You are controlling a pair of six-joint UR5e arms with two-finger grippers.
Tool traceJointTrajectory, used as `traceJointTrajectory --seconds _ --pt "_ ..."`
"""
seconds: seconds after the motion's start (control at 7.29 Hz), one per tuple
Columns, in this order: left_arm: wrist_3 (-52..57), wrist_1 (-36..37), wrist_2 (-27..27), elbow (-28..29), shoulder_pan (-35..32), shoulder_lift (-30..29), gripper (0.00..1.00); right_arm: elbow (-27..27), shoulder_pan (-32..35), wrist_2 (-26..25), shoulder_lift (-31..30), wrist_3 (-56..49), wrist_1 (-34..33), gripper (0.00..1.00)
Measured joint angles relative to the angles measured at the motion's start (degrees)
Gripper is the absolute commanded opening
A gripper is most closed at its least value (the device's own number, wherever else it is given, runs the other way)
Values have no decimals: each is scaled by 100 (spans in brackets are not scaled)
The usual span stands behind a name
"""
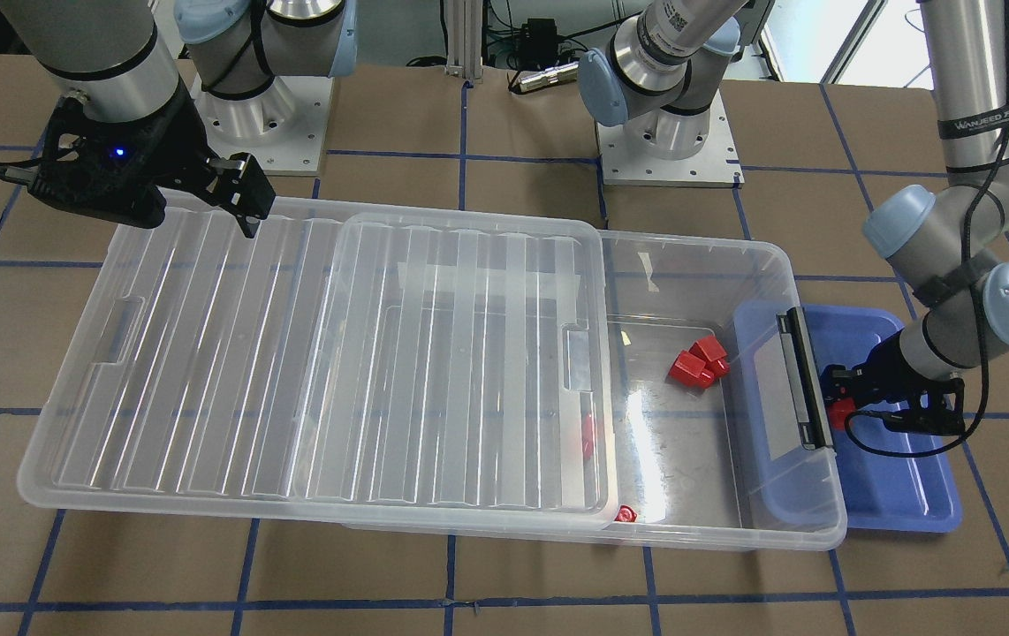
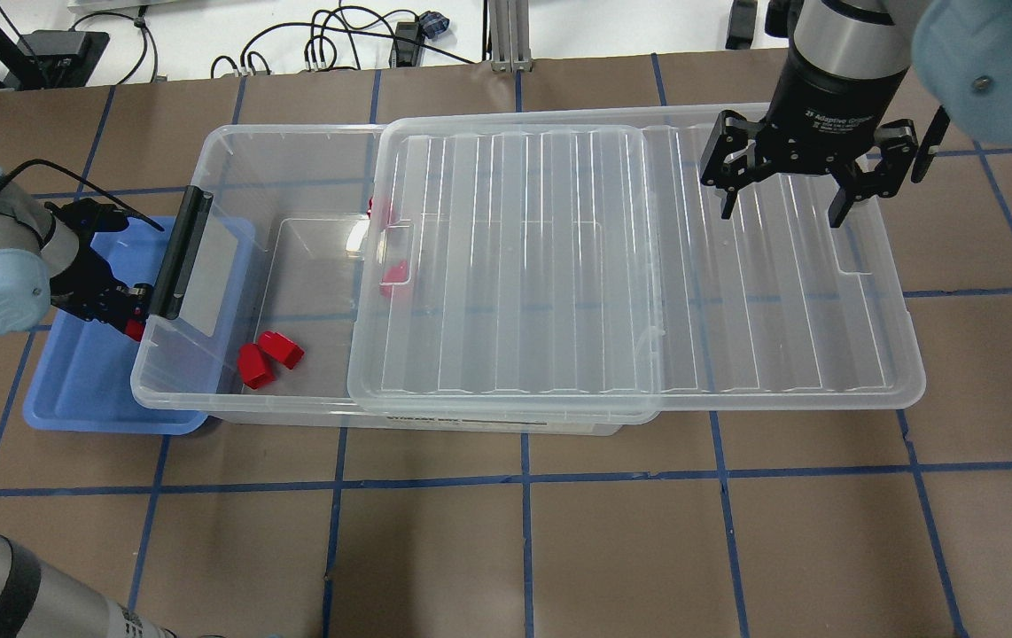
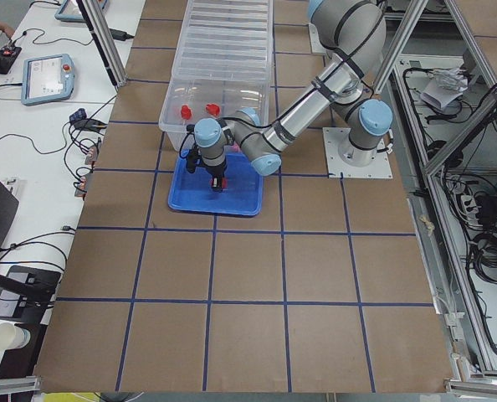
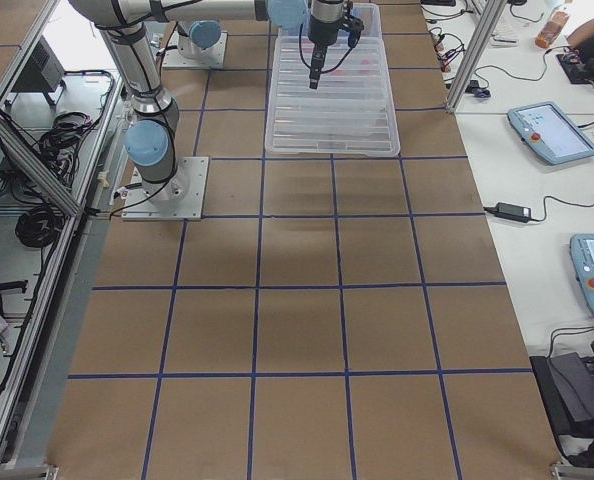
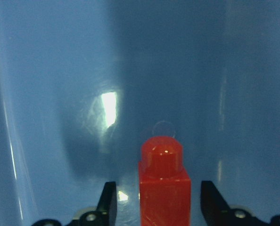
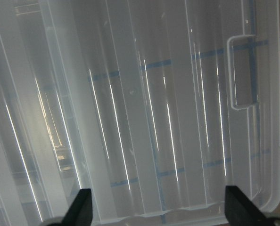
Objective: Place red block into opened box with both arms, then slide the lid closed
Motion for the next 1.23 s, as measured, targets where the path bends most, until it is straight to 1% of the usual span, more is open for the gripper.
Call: traceJointTrajectory --seconds 0.27,0.41,0.55,0.82,0.96,1.1,1.23 --pt "-16 -185 144 91 -18 164 23 12 -9 2 -10 0 -1 100" --pt "-14 -470 179 236 -25 320 23 23 -17 5 -18 0 -1 100" --pt "-3 -968 139 488 -34 515 20 27 -22 7 -24 0 0 100" --pt "-1 -2285 2 1275 -110 925 20 33 -26 8 -27 -4 6 100" --pt "-27 -2959 -24 1706 -208 1073 16 39 -27 8 -27 -2 9 100" --pt "-88 -3396 -47 1985 -394 1203 16 47 -27 9 -27 -1 11 100" --pt "-399 -3593 -64 2078 -734 1346 16 55 -27 8 -25 0 10 100"
